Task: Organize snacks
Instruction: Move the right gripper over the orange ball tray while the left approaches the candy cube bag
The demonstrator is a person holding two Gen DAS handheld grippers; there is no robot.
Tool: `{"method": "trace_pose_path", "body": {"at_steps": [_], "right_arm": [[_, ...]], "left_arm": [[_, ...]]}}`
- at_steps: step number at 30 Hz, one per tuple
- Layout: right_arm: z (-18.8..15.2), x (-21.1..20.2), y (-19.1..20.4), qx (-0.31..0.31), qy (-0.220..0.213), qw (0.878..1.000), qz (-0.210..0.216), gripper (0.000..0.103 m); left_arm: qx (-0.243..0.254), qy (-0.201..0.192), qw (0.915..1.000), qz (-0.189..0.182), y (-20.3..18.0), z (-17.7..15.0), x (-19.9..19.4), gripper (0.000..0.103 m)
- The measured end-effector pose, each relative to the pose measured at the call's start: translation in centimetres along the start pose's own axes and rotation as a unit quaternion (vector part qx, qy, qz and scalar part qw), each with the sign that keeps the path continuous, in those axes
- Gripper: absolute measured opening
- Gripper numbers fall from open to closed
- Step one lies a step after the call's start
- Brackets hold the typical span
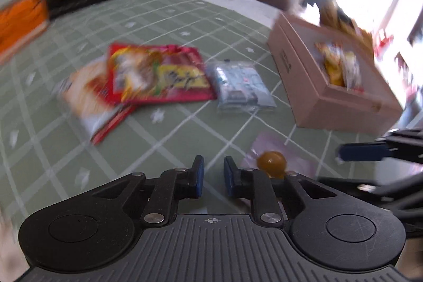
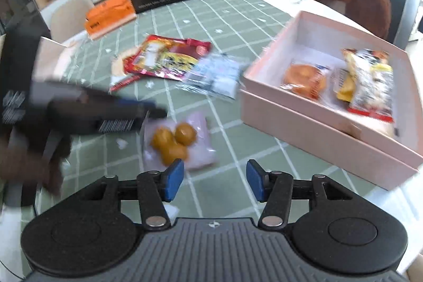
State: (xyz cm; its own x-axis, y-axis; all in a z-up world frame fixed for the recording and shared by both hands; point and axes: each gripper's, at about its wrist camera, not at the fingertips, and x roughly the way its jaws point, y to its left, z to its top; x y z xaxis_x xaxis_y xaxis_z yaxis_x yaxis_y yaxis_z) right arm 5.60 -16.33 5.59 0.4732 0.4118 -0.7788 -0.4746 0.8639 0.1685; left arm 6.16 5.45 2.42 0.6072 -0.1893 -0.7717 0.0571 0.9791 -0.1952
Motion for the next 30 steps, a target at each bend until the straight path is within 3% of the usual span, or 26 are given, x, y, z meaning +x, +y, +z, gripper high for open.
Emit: {"method": "trace_pose_path", "body": {"at_steps": [2,7,8,9,15,18,20,23,26,30], "right_arm": [[0.9,1.0,0.6,0.004,-0.003,1.000,0.008,0.069],[2.2,3.7,3.5,-0.029,0.000,1.000,-0.002,0.067],[2.1,4.1,4.0,-0.037,0.007,0.999,-0.001,0.061],[2.1,4.4,4.5,-0.043,0.019,0.999,-0.001,0.048],[-1.0,2.4,5.7,-0.056,0.025,0.997,-0.035,0.048],[-2.1,1.1,4.4,-0.027,0.027,0.998,-0.046,0.048],[-2.6,0.5,3.4,-0.017,0.027,0.997,-0.067,0.048],[-3.2,-0.3,1.3,0.018,0.023,0.994,-0.103,0.048],[-3.8,-1.2,-1.1,0.069,0.018,0.992,-0.103,0.048],[-4.0,-1.4,-1.8,0.070,0.020,0.992,-0.100,0.048]], "left_arm": [[-0.040,-0.010,0.9991,0.006,1.0,-0.5,-1.4,0.022],[-0.069,-0.034,0.9970,0.002,1.9,2.3,-2.5,0.022],[-0.061,-0.039,0.9973,-0.009,1.5,3.3,-2.2,0.022],[-0.051,-0.038,0.9978,-0.021,1.0,4.4,-1.6,0.023],[0.007,-0.068,0.9972,-0.030,-3.0,10.0,4.7,0.026],[0.072,-0.043,0.9965,-0.004,-5.0,11.2,8.6,0.028],[0.101,-0.037,0.9942,0.006,-5.3,10.7,9.6,0.027],[0.112,-0.040,0.9927,-0.021,-4.9,8.7,8.6,0.027],[0.127,-0.032,0.9901,-0.051,-4.9,6.0,6.5,0.026],[0.138,-0.022,0.9868,-0.081,-5.1,1.9,3.2,0.026]]}}
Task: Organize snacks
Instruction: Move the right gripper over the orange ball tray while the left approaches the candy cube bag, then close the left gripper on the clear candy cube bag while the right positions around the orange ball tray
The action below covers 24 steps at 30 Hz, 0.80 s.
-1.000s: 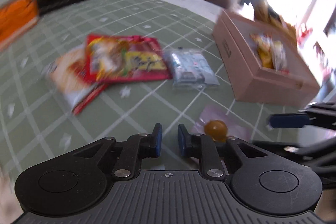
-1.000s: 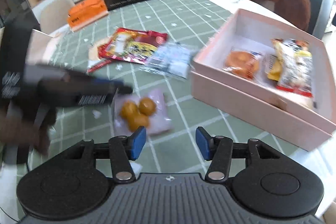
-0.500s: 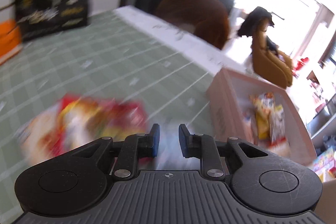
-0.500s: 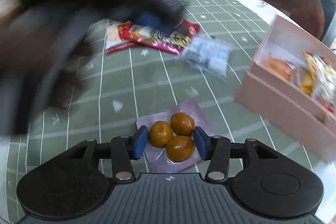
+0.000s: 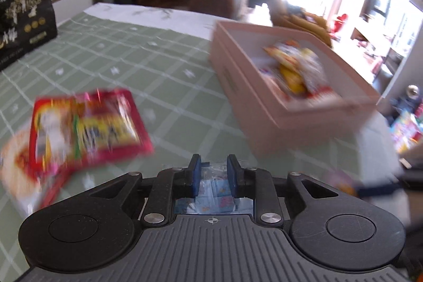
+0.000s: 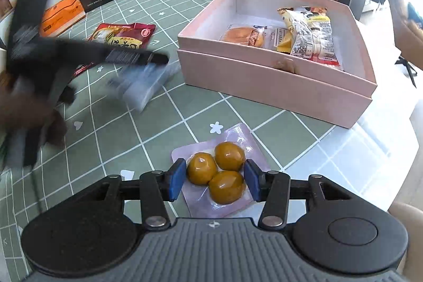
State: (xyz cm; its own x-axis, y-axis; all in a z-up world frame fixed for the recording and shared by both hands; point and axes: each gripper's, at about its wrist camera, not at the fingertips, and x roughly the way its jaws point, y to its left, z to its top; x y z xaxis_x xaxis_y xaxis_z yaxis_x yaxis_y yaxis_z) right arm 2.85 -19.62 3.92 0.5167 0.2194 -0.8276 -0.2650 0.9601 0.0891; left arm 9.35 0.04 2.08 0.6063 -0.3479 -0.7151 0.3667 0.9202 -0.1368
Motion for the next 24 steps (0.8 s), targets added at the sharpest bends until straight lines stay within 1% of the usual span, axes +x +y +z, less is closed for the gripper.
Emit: {"method": "trace_pose_path", "body": {"at_steps": [2,3,6,8,9,10,12,14,16,17,19,20,21,22,24], "right_arm": [[0.1,0.2,0.5,-0.012,-0.003,1.000,0.003,0.048],[0.3,0.4,0.6,-0.016,-0.004,1.000,0.003,0.048],[0.4,0.1,1.0,-0.019,0.007,1.000,0.002,0.049],[0.6,-0.3,1.1,-0.008,0.010,1.000,0.020,0.052],[0.7,-0.5,1.3,0.000,0.012,0.999,0.030,0.057],[0.8,-0.7,1.6,0.007,0.015,0.999,0.036,0.059],[1.1,-1.0,2.4,0.015,0.023,0.999,0.041,0.060],[1.3,-1.1,3.0,0.011,0.031,0.999,0.040,0.060],[1.3,-0.9,3.2,0.008,0.034,0.999,0.024,0.060],[1.2,-0.7,3.2,0.009,0.035,0.999,0.014,0.060],[0.8,0.0,2.8,0.017,0.047,0.999,0.002,0.061],[0.5,0.3,2.5,0.023,0.052,0.998,0.003,0.061],[0.2,0.2,2.6,0.018,0.039,0.999,-0.003,0.062],[-0.1,0.3,2.8,0.005,0.037,0.999,-0.012,0.062],[-0.6,0.4,3.3,-0.016,0.032,0.999,-0.030,0.062]], "left_arm": [[-0.023,0.003,0.9996,-0.015,-0.3,-1.7,-1.9,0.026],[-0.044,0.001,0.9989,-0.016,-0.3,-2.4,-2.9,0.026],[-0.121,-0.015,0.9925,0.008,0.5,-4.4,-5.8,0.027],[-0.149,0.004,0.9885,0.027,0.9,-5.2,-6.3,0.027],[-0.163,0.015,0.9861,0.028,1.1,-5.4,-6.3,0.028],[-0.181,0.016,0.9830,0.024,1.4,-5.8,-6.3,0.030],[-0.208,0.017,0.9777,0.023,1.6,-6.2,-6.7,0.030],[-0.219,0.017,0.9753,0.021,1.5,-6.6,-7.0,0.030],[-0.209,0.014,0.9775,0.019,0.7,-6.4,-7.1,0.032],[-0.195,0.011,0.9804,0.023,0.1,-6.3,-7.1,0.032],[-0.150,0.011,0.9882,0.030,-1.3,-6.2,-7.0,0.034],[-0.125,0.012,0.9915,0.034,-2.1,-6.1,-6.8,0.034],[-0.105,0.012,0.9937,0.038,-2.7,-6.1,-6.6,0.037],[-0.089,0.014,0.9951,0.041,-3.2,-6.1,-6.5,0.042],[-0.062,0.015,0.9968,0.049,-3.9,-6.0,-6.3,0.043]]}}
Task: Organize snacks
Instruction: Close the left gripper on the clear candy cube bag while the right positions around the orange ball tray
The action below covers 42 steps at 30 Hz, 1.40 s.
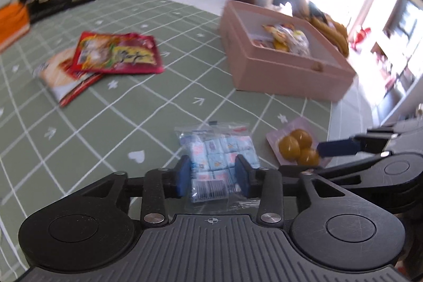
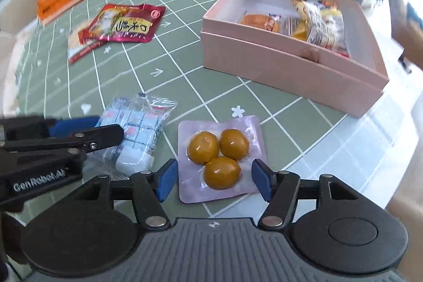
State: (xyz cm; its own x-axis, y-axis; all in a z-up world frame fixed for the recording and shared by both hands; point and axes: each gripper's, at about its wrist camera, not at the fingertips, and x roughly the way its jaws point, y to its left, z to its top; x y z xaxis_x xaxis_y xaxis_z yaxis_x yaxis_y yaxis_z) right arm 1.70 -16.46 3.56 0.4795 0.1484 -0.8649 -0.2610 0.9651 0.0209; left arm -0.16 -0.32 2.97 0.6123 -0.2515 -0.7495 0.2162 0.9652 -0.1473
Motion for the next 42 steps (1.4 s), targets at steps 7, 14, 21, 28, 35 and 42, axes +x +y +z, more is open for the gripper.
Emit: {"method": "trace_pose_path", "body": {"at_steps": [7,14,21,28,35,42], "right_arm": [[-0.4,-0.1,-0.6,0.016,-0.005,1.000,-0.011,0.065],[-0.7,0.0,-1.7,0.046,0.001,0.999,-0.021,0.083],[-0.7,0.0,-1.9,0.045,0.007,0.999,-0.024,0.085],[-1.2,0.0,-2.1,0.046,-0.005,0.999,-0.025,0.088],[-1.1,0.2,-2.6,0.016,-0.004,1.000,-0.007,0.096],[-1.9,0.2,-3.5,-0.002,-0.021,1.000,0.002,0.100]], "left_arm": [[0.046,0.007,0.9989,0.007,-1.0,0.9,0.2,0.040],[0.098,0.004,0.9949,0.024,-2.8,0.8,-0.4,0.035],[0.109,0.005,0.9934,0.035,-2.7,0.0,-0.3,0.039],[0.095,-0.001,0.9943,0.049,-2.4,0.0,-0.2,0.045],[0.054,0.004,0.9983,0.022,-1.6,0.0,-0.1,0.044],[0.003,-0.006,0.9997,0.022,-0.8,-0.5,-0.1,0.051]]}}
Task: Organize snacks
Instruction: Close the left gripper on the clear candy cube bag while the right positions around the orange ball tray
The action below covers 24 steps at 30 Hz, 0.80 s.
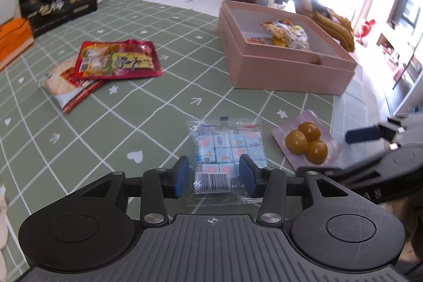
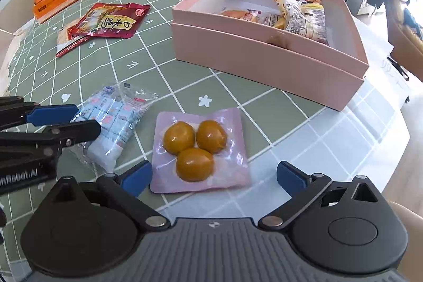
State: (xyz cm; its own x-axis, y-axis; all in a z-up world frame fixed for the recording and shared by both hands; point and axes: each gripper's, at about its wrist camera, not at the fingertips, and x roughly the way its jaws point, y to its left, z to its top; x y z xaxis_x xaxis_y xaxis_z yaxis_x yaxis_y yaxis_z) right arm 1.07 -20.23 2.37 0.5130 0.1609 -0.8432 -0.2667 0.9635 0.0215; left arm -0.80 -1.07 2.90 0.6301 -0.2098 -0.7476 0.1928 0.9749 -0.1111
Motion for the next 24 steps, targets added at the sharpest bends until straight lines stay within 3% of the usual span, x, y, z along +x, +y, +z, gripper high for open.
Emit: {"method": "trace_pose_path", "body": {"at_steps": [5,8,13,15,18,22,24], "right_arm": [[-1.0,-0.5,-0.4,0.002,-0.009,1.000,-0.003,0.100],[-1.0,-0.6,-0.4,0.005,-0.004,1.000,-0.005,0.099],[-0.6,-1.1,-0.2,0.013,-0.001,1.000,-0.014,0.092],[-0.4,-1.2,-0.5,0.023,0.005,0.999,-0.026,0.087],[0.2,-1.6,-1.7,0.042,0.028,0.998,-0.026,0.080],[0.8,-3.1,-3.1,0.040,0.013,0.998,-0.042,0.080],[1.2,-3.4,-3.7,0.030,0.012,0.999,-0.039,0.080]], "left_arm": [[-0.015,0.023,0.9993,-0.026,0.2,0.8,0.5,0.051],[-0.005,0.028,0.9993,-0.024,-0.2,1.3,0.6,0.048],[-0.016,-0.013,0.9994,-0.029,-0.7,1.5,-0.9,0.048],[-0.002,-0.005,0.9993,-0.037,-1.7,1.4,-0.4,0.048],[0.038,-0.004,0.9992,-0.012,-3.5,0.7,0.2,0.048],[0.097,-0.004,0.9950,0.023,-5.3,-0.2,0.3,0.049],[0.108,0.000,0.9939,0.022,-5.9,-0.1,0.5,0.055]]}}
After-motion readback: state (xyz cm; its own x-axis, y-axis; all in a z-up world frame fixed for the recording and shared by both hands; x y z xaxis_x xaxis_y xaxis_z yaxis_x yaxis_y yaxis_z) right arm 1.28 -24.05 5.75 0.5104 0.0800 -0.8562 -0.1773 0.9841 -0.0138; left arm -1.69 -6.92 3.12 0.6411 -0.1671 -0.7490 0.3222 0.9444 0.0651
